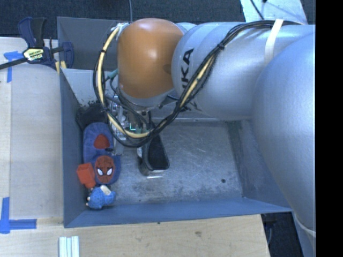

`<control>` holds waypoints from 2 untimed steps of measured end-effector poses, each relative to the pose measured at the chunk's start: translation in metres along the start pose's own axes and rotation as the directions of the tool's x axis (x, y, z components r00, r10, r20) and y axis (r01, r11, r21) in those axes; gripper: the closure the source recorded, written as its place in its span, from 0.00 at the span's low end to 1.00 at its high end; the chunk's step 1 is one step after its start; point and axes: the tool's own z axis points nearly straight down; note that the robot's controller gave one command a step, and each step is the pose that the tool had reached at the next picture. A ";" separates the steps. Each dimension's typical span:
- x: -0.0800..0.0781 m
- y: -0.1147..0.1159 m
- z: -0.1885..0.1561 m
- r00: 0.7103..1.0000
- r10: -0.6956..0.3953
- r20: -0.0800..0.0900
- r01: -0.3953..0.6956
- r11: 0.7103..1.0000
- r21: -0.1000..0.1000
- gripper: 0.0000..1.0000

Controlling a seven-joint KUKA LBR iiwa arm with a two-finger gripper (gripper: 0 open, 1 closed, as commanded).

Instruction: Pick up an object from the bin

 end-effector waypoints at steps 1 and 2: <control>-0.032 0.015 0.108 0.944 -0.329 0.006 0.329 0.944 0.001 0.00; -0.034 0.016 0.103 0.945 -0.327 0.016 0.327 0.945 0.000 1.00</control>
Offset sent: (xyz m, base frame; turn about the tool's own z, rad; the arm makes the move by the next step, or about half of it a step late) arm 0.0299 0.0156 -0.1080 -0.3366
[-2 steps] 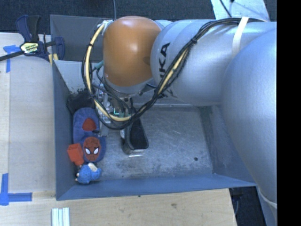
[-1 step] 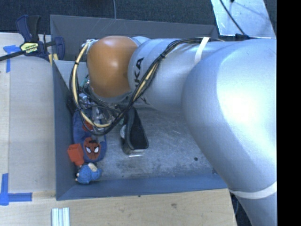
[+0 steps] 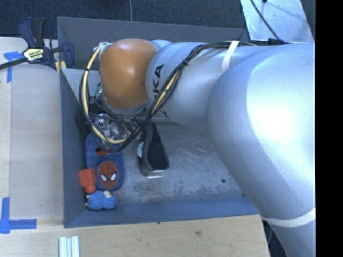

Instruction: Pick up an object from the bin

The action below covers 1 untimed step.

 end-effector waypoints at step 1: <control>-0.012 0.000 0.009 0.965 -0.263 0.004 0.263 0.965 0.000 1.00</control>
Offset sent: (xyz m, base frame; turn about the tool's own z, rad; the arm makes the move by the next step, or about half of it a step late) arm 0.0060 0.0026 -0.0170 -0.2681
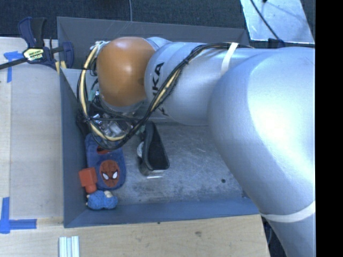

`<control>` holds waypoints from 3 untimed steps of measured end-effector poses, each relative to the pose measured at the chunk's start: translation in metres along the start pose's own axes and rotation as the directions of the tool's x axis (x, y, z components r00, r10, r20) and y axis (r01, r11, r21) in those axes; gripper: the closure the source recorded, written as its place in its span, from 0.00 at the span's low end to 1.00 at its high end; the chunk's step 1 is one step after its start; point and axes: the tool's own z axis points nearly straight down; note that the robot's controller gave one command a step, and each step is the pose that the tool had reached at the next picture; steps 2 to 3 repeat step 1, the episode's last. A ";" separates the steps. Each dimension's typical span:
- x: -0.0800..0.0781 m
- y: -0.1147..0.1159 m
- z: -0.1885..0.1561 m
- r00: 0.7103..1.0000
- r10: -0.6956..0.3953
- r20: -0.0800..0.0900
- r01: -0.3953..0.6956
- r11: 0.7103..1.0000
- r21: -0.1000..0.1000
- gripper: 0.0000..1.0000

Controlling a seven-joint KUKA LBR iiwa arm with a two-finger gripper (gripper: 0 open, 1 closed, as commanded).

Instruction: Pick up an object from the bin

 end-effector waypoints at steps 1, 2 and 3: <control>0.016 -0.008 -0.141 1.000 -0.019 -0.001 0.019 1.000 0.001 1.00; 0.016 -0.008 -0.141 1.000 -0.019 -0.001 0.019 1.000 0.001 1.00; 0.016 -0.008 -0.141 1.000 -0.019 -0.001 0.019 1.000 0.001 1.00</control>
Offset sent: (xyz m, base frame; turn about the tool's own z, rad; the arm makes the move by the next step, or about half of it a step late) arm -0.0136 -0.0163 0.1348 -0.0219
